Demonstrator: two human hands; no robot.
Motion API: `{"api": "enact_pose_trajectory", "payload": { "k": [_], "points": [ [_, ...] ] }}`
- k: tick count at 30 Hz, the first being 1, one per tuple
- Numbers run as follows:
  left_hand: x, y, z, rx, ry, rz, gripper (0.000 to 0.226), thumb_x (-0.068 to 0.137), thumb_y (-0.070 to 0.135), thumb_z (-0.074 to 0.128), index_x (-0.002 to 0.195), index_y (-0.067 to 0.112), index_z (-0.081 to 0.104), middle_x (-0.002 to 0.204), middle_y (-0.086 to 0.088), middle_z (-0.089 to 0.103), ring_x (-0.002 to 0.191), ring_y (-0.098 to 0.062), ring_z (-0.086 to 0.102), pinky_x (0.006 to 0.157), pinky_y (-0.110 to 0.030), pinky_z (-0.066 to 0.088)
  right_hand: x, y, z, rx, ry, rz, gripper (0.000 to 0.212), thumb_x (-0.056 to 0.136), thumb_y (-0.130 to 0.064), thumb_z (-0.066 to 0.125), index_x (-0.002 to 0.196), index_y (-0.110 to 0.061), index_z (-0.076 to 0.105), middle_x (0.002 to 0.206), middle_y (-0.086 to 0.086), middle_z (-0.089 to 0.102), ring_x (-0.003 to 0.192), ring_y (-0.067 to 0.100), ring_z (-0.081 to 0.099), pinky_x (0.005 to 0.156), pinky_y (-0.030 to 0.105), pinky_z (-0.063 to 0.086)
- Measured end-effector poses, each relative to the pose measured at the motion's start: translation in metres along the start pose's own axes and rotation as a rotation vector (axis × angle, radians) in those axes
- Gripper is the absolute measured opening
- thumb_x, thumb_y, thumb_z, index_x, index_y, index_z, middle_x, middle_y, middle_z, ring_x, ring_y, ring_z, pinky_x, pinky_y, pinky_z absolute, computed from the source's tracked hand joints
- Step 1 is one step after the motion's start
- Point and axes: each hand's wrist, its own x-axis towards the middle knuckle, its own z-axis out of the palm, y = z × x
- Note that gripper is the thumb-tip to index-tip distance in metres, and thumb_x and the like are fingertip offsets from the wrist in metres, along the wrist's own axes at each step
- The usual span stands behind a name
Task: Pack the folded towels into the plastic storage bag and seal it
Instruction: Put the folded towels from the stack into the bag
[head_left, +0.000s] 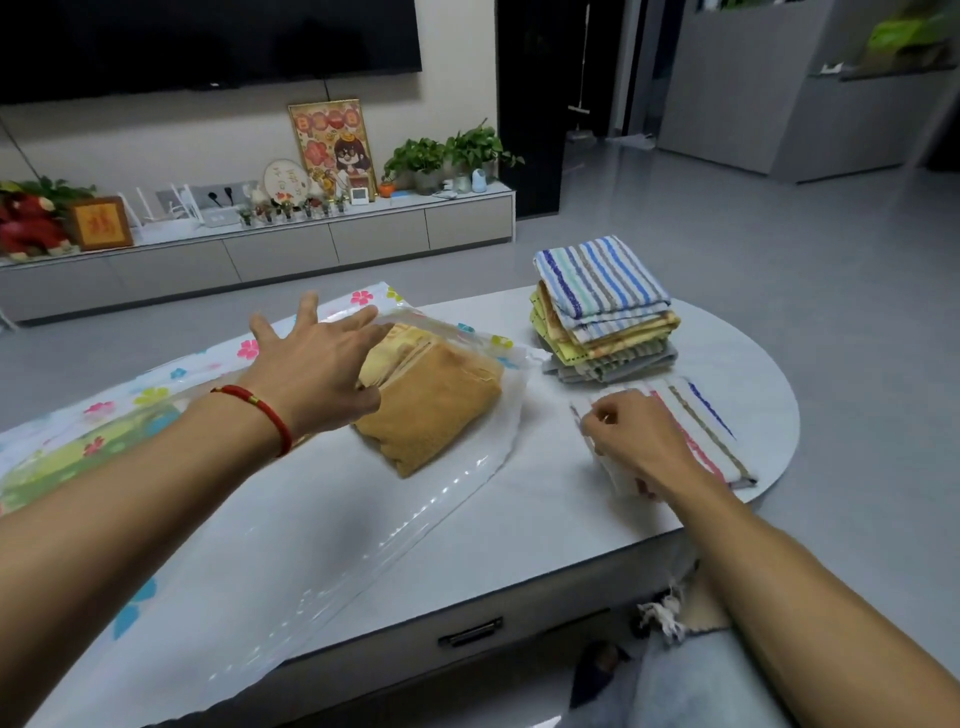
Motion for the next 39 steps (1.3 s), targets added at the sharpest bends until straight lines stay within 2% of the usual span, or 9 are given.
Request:
{"api": "enact_pose_trajectory", "payload": {
  "k": [3,5,7,14,19,26,31,34,39],
  "points": [
    [0.000,0.000,0.003,-0.009,0.009,-0.013,0.079,0.083,0.052,0.061,0.151,0.038,0.022,0.163,0.012,0.014,0.148,-0.041,0.006,0.101,-0.082,0.017,0.020,0.045,-0.025,-0.104,0.180,0.141,0.019,0.093,-0.022,0.057,0.098,-0.019,0.075,0.101,0.012,0.073,0.099,0.035,0.065,0.082,0.042,0.054],
    [-0.001,0.001,0.006,-0.017,0.015,-0.024,0.079,0.083,0.053,0.061,0.151,0.039,0.022,0.163,0.012,0.013,0.148,-0.041,0.006,0.101,-0.082,0.017,0.033,0.064,-0.029,-0.245,0.055,0.320,0.047,0.097,-0.021,0.051,0.144,-0.024,0.054,0.140,0.019,0.054,0.130,0.039,0.049,0.105,0.048,0.042],
    [-0.004,0.004,0.008,-0.032,0.026,-0.036,0.079,0.083,0.052,0.062,0.150,0.041,0.023,0.163,0.011,0.013,0.148,-0.042,0.007,0.101,-0.082,0.017,0.038,0.075,-0.028,-0.273,-0.047,0.430,0.057,0.098,-0.021,0.049,0.154,-0.028,0.038,0.148,0.020,0.046,0.135,0.041,0.042,0.108,0.049,0.039],
    [-0.012,0.010,0.005,-0.041,-0.005,-0.049,0.073,0.083,0.050,0.063,0.147,0.047,0.028,0.163,0.007,0.016,0.146,-0.042,0.008,0.100,-0.081,0.021,0.041,0.080,-0.043,0.252,-0.252,0.374,0.069,0.084,-0.017,0.085,0.146,-0.025,0.056,0.142,0.005,0.059,0.125,0.033,0.061,0.098,0.042,0.054],
    [-0.024,0.010,0.000,-0.096,-0.063,-0.114,0.068,0.085,0.047,0.063,0.144,0.054,0.030,0.162,0.000,0.019,0.142,-0.047,0.016,0.096,-0.081,0.026,0.029,0.071,-0.051,0.704,-0.498,0.325,0.037,0.089,0.001,0.072,0.117,-0.022,0.073,0.125,0.018,0.072,0.104,0.035,0.074,0.076,0.045,0.065],
    [-0.025,0.002,-0.010,-0.109,-0.055,-0.123,0.067,0.086,0.039,0.063,0.145,0.048,0.033,0.161,0.011,0.022,0.142,-0.043,0.021,0.096,-0.081,0.026,0.000,0.019,-0.055,0.514,-0.905,-0.047,0.031,0.078,-0.021,0.073,0.108,-0.021,0.079,0.123,0.006,0.076,0.099,0.023,0.076,0.080,0.034,0.062],
    [-0.017,-0.001,-0.017,-0.143,-0.032,-0.160,0.069,0.084,0.037,0.062,0.145,0.046,0.032,0.158,0.015,0.029,0.141,-0.043,0.023,0.095,-0.082,0.026,-0.007,-0.075,0.014,0.608,-1.182,-0.227,0.031,0.088,-0.006,0.062,0.112,-0.021,0.075,0.122,0.001,0.075,0.103,0.023,0.074,0.083,0.035,0.061],
    [-0.012,-0.006,-0.021,-0.123,-0.017,-0.170,0.069,0.084,0.040,0.060,0.146,0.047,0.030,0.156,0.013,0.033,0.141,-0.043,0.024,0.095,-0.082,0.025,-0.001,-0.124,0.061,0.926,-1.014,-0.161,0.034,0.089,0.004,0.061,0.104,-0.022,0.077,0.106,0.004,0.078,0.089,0.017,0.075,0.076,0.035,0.064],
    [-0.008,-0.017,-0.027,-0.145,-0.002,-0.177,0.066,0.087,0.044,0.058,0.147,0.045,0.029,0.158,0.013,0.028,0.145,-0.044,0.015,0.096,-0.084,0.020,0.045,-0.139,0.110,0.968,-0.295,0.058,0.036,0.091,0.002,0.064,0.116,-0.023,0.073,0.133,0.010,0.062,0.115,0.033,0.067,0.085,0.050,0.064]
  ]
}}
